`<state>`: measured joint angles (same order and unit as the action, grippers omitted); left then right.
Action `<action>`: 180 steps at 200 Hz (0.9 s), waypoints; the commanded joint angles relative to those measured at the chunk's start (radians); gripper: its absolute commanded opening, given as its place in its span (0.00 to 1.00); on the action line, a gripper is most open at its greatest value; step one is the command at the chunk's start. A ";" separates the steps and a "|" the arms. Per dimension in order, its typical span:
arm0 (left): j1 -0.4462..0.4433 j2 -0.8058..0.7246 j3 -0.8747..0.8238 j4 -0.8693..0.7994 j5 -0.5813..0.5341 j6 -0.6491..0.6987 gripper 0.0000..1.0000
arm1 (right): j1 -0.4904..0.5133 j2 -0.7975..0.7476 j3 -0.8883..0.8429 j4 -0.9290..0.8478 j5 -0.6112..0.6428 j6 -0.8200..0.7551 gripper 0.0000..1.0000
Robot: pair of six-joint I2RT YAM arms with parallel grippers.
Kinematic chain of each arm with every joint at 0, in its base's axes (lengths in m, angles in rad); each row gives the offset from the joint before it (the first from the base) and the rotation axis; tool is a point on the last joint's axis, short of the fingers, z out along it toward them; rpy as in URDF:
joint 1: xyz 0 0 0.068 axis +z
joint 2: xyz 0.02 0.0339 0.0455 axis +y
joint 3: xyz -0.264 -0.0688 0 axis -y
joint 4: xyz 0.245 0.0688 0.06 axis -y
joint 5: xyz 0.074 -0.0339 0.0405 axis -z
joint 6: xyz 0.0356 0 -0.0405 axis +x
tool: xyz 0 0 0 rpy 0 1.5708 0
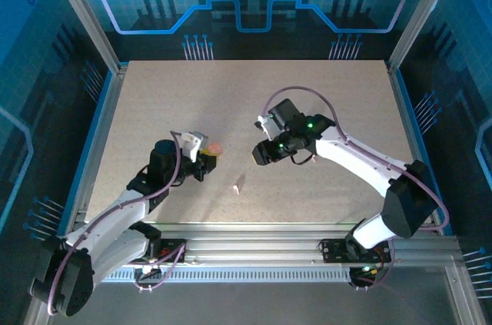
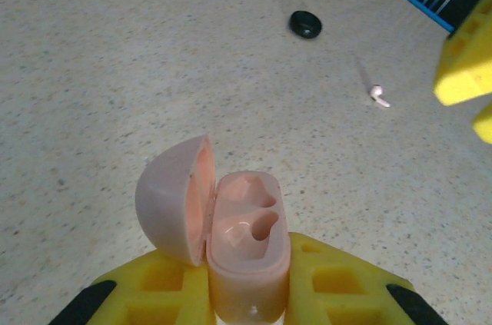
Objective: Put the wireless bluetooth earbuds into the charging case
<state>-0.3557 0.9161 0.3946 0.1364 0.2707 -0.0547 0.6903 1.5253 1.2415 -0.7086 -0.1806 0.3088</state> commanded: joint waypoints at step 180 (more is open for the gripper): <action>0.156 0.009 0.094 -0.064 0.013 -0.106 0.21 | 0.220 0.483 0.229 -0.080 0.013 0.296 0.38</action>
<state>-0.2111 0.9302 0.4561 0.0792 0.2508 -0.1589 0.8970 1.9781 1.4425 -0.7521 -0.1581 0.5781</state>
